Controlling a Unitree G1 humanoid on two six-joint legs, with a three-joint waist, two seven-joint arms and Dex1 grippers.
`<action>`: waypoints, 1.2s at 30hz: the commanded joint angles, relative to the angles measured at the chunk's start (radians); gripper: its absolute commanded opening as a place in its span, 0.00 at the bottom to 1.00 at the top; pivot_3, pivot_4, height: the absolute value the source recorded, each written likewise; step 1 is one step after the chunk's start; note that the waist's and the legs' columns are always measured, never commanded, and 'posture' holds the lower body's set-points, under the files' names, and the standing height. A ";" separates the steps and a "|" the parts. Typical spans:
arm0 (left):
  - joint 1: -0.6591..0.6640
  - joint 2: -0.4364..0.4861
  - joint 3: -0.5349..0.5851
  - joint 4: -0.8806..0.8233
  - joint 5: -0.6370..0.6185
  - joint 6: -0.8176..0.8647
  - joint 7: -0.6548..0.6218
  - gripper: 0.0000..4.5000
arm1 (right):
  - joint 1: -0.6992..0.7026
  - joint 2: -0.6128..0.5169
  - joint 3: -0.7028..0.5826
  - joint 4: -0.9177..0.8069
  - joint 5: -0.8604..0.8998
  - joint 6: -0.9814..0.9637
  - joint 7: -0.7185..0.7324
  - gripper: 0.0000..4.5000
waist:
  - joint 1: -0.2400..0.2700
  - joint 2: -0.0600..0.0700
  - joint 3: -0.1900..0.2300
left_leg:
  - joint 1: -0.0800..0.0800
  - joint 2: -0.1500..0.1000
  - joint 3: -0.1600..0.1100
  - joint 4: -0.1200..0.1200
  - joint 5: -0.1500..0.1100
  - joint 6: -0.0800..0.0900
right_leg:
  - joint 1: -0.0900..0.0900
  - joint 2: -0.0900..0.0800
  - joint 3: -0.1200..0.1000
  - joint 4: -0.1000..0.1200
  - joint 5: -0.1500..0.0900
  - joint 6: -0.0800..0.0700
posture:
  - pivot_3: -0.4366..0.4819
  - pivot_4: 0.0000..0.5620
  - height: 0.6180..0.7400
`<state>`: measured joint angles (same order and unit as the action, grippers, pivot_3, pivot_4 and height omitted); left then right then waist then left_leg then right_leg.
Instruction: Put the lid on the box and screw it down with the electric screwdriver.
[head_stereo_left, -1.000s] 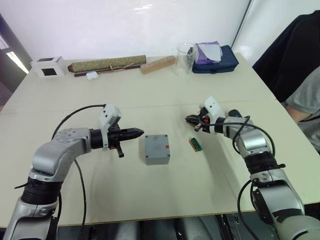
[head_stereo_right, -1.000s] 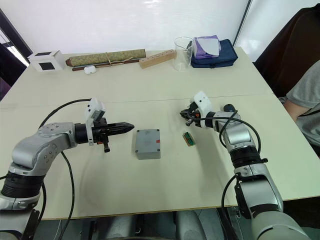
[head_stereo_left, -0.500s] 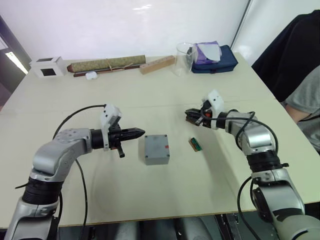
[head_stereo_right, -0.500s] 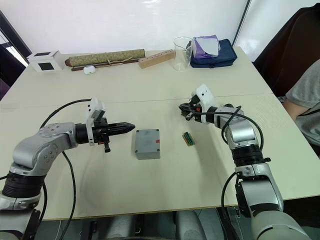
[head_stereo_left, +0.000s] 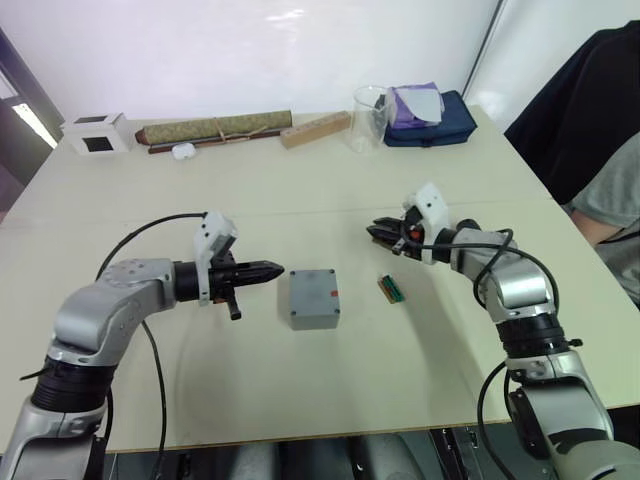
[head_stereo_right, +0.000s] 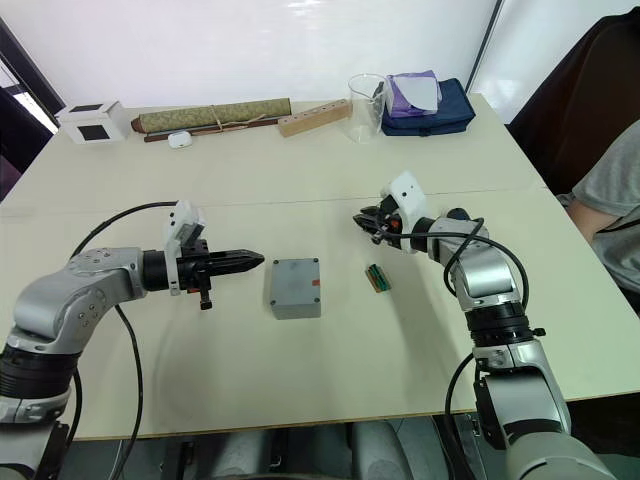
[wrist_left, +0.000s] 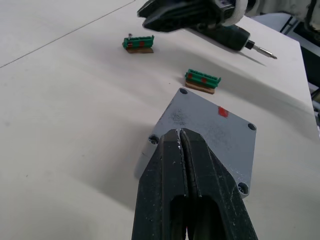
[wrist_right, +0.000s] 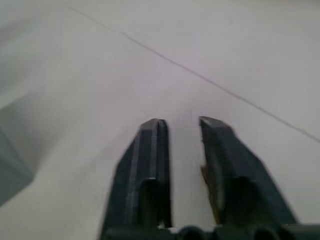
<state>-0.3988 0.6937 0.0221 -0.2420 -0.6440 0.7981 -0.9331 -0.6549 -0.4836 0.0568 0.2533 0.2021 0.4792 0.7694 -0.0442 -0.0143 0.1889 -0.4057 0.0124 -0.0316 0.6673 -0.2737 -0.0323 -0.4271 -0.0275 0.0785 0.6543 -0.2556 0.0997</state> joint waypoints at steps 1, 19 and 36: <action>-0.014 -0.008 0.016 -0.022 -0.015 -0.005 0.006 0.00 | -0.072 0.000 -0.002 0.128 -0.031 -0.052 -0.004 0.68 | 0.000 0.000 0.000 | 0.000 0.000 0.000 0.000 0.000 0.000 | 0.000 0.000 0.000 0.000 0.000 0.000 | 0.48 0.27 1.00; 0.005 -0.014 0.023 -0.033 -0.014 -0.006 0.026 0.00 | -0.168 0.037 0.000 0.331 -0.063 -0.145 0.033 0.75 | -0.001 0.000 0.000 | 0.000 0.000 0.000 -0.001 0.000 -0.001 | 0.000 0.000 0.000 0.000 0.000 0.000 | 0.48 0.27 1.00; 0.002 -0.017 0.017 -0.028 -0.006 -0.006 0.035 0.00 | -0.176 0.049 0.004 0.358 -0.080 -0.163 0.045 0.20 | -0.001 0.000 0.000 | 0.000 0.000 0.000 -0.001 0.000 -0.001 | 0.000 0.000 0.000 0.000 0.000 0.000 | 0.48 0.27 1.00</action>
<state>-0.3929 0.6737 0.0219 -0.2443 -0.6441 0.7992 -0.9010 -0.7991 -0.4401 0.0701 0.6164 0.1213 0.3353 0.8098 -0.0455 -0.0141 0.1890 -0.4054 0.0124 -0.0317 0.6667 -0.2733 -0.0331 -0.4272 -0.0274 0.0787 0.6543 -0.2555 0.0996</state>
